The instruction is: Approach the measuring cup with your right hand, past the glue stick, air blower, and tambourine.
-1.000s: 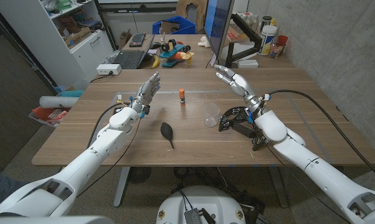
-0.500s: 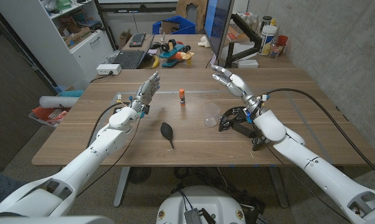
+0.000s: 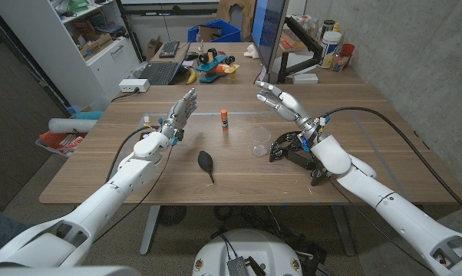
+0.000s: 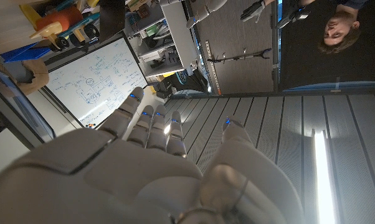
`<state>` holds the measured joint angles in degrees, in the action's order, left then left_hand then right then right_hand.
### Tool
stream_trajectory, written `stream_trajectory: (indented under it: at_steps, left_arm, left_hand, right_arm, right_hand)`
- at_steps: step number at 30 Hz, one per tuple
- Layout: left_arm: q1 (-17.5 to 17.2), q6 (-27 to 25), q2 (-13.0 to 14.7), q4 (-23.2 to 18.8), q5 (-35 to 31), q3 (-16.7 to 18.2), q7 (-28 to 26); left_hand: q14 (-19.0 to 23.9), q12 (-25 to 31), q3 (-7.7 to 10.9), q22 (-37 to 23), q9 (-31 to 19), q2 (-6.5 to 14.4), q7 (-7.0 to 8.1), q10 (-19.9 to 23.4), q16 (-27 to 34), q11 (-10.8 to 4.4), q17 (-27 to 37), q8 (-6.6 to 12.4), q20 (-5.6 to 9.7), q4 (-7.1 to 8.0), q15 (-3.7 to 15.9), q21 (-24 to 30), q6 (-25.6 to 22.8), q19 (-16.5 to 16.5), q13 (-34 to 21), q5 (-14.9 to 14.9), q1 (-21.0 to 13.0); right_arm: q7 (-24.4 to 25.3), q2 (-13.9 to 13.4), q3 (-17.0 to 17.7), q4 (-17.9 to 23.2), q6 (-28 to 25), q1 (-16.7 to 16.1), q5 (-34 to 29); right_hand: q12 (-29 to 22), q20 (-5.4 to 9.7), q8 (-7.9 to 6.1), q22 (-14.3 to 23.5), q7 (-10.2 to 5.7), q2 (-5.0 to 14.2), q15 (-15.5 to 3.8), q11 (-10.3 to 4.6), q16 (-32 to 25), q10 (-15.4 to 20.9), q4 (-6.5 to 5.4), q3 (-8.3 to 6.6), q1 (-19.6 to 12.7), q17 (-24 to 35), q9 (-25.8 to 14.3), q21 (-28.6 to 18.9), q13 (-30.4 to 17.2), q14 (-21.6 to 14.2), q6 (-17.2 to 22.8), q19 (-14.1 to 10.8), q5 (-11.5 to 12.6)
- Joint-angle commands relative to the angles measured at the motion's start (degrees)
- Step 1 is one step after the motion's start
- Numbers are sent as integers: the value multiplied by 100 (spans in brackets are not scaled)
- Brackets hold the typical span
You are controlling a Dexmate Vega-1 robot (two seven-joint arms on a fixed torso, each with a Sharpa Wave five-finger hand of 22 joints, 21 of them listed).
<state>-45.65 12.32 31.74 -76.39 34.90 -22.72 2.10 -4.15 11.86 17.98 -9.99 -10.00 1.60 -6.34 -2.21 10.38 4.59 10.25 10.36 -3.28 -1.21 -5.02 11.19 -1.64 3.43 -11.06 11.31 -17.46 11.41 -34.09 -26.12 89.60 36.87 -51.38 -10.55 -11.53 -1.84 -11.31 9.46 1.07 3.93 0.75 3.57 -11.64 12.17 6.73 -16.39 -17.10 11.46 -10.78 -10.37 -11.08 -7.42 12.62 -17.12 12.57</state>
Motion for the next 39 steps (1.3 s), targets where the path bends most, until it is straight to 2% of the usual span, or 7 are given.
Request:
stream_trajectory:
  at_steps: [1, 6, 7, 13, 19, 33, 39]
  left_arm:
    - [-57, -21, 50, -85, 3, 28, -28]
    - [-59, 7, 39, -69, 22, 50, -31]
    - [-57, 9, 39, -66, 23, 50, -28]
    - [-20, 34, 14, -17, 11, 37, -11]
    - [22, 44, -16, 42, 1, 18, 6]
    - [50, 73, -41, 124, 18, 32, 20]
    - [53, 90, -45, 138, 8, 30, 15]
  left_hand:
    - [-45, 6, 17, -20, -21, 66, -7, -20, 27, 2, 19, 35, -8, -29, -6, -12, -28, 51, -28, -27, -12]
    - [-44, 6, 16, -20, -21, 69, -8, -22, 29, 3, 19, 36, -10, -33, -4, -12, -33, 53, -28, -28, -11]
    - [-46, 7, 15, -20, -21, 70, -6, -22, 28, 2, 19, 37, -14, -34, -6, -11, -36, 52, -28, -28, -11]
    - [-59, 7, 14, -20, -21, 76, -1, -25, 25, -42, 18, 38, 5, -40, 40, -8, -41, 49, -28, -29, -11]
    - [-69, 4, 12, -20, -21, 83, 58, -41, 24, -122, 17, 45, 44, -51, 101, -5, -64, 48, -27, -30, -13]
    - [-80, 4, 10, -19, -22, 91, 61, -48, 22, -124, 16, 43, 39, -65, 98, -14, -69, 78, -27, -32, -16]
    - [-80, 18, 8, -19, -22, 98, 104, -18, 25, -222, 15, 50, 52, -78, 170, -9, -95, 73, -26, -32, -20]
  right_arm:
    - [125, -58, -51, 122, -142, 14, -341]
    - [208, -83, -89, 149, -219, 32, -547]
    - [226, -88, -97, 155, -232, 35, -585]
    - [302, -124, -161, 173, -266, 78, -794]
    - [351, -171, -210, 189, -326, 121, -930]
    - [471, -288, -318, 309, -497, 194, -1324]
    - [435, -355, -384, 405, -590, 211, -1434]
  right_hand:
    - [-14, -59, -7, 20, -23, -42, 52, -42, 4, 66, 57, -15, -58, 10, -15, 15, -12, 26, 35, 77, 69]
    - [-11, -141, 7, 20, -148, -50, 82, -51, -3, 67, 68, -18, -65, 7, -16, 23, -14, 5, -4, 148, 83]
    - [-9, -159, 6, 20, -164, -54, 122, -105, -5, 67, 73, -19, -70, 5, -17, 21, -15, -4, -3, 168, 90]
    - [-3, -179, 4, 20, -238, -52, 147, -190, -13, 61, 81, -27, -78, 2, -18, 10, -16, -29, -4, 184, 105]
    - [-1, -185, 0, 20, -269, -47, 114, -221, -12, 60, 85, -34, -86, 2, -19, 0, -18, -29, 4, 187, 114]
    - [0, -266, -3, 19, -318, -52, 77, -250, -1, 66, 95, -41, -96, 0, -21, -22, -20, -5, 6, 156, 129]
    - [6, -272, -3, 19, -323, -64, 46, -247, 2, 54, 99, -39, -94, 0, -22, -25, -20, 3, 4, 153, 136]
